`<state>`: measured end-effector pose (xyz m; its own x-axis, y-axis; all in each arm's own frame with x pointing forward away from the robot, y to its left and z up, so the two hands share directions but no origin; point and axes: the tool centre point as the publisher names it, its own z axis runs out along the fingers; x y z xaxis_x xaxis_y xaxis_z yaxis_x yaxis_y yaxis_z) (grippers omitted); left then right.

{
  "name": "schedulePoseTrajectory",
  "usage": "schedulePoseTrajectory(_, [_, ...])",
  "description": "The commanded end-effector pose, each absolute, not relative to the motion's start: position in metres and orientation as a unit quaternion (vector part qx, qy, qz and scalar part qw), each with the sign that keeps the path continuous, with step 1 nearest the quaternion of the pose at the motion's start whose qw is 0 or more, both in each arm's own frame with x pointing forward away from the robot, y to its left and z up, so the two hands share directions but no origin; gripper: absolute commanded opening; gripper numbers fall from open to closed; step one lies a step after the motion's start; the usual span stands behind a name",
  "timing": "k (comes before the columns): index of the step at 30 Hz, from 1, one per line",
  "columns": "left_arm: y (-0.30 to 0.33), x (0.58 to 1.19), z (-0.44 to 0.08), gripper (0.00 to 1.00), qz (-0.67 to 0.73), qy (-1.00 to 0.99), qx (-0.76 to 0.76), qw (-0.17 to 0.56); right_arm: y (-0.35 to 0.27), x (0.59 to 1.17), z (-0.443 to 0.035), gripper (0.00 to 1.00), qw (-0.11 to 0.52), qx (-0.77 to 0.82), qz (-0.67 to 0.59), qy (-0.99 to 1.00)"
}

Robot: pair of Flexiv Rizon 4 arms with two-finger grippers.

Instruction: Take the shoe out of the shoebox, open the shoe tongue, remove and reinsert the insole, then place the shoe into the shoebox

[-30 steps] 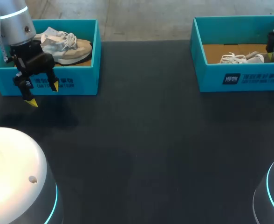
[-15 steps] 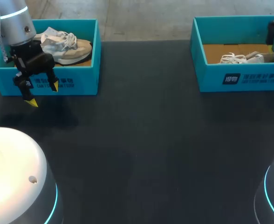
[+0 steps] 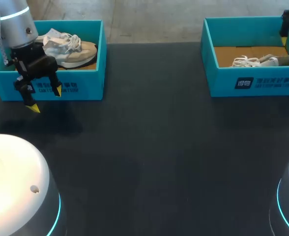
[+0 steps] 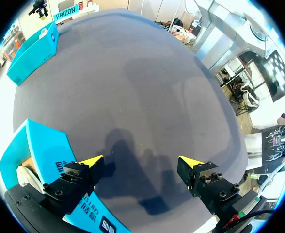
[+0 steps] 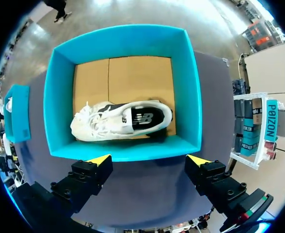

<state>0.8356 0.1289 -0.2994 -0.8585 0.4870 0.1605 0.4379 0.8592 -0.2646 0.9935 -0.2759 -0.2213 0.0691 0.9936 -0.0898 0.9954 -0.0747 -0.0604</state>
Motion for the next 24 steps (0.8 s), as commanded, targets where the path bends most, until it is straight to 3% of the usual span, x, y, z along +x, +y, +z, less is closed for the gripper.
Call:
schedulePoseTrajectory(1, [0.129, 0.835, -0.299, 1.0, 0.109, -0.958, -0.241, 0.112, -0.274, 0.977, -0.221, 1.0, 0.011, 0.738, -0.037, 0.674])
schedulePoseTrajectory(16, [0.129, 0.835, -0.299, 1.0, 0.109, -0.958, -0.241, 0.112, -0.273, 0.974, -0.222, 1.0, 0.008, 0.745, -0.038, 0.666])
schedulePoseTrajectory(24, [0.157, 0.876, -0.268, 1.0, 0.123, -0.931, -0.33, 0.092, -0.273, 0.974, -0.222, 1.0, 0.008, 0.745, -0.038, 0.666])
